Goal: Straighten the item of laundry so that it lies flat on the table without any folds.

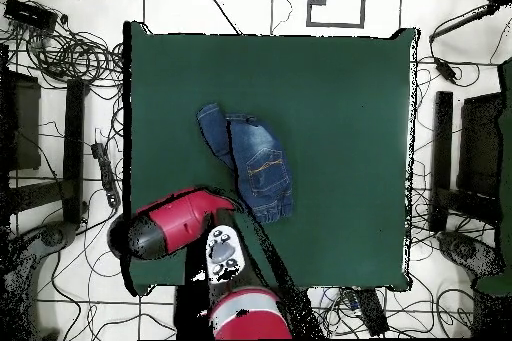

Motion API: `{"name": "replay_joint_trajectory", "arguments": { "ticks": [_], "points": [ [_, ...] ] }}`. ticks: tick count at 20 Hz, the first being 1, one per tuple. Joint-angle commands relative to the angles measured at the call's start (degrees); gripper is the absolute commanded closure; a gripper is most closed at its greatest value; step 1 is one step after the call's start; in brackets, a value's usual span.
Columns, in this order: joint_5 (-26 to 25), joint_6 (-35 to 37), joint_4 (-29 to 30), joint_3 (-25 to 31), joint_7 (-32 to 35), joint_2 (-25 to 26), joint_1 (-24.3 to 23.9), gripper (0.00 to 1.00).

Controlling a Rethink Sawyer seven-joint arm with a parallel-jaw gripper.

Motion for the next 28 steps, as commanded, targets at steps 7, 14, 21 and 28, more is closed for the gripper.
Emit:
{"name": "replay_joint_trajectory", "arguments": {
  "ticks": [7,14,21,28],
  "points": [
    [-8.24,-3.91,1.57,6.47,-1.41,1.79,-3.75,0.0],
    [-10.42,-1.1,-4.74,8.13,-2.63,6.16,-4.61,0.0],
    [-11.62,2.91,-10.83,11.18,-6.27,10.02,-6.5,0.0],
    [-11.06,6.65,-15.67,12.3,-6.57,11.87,-6.1,0.0]
  ]
}}
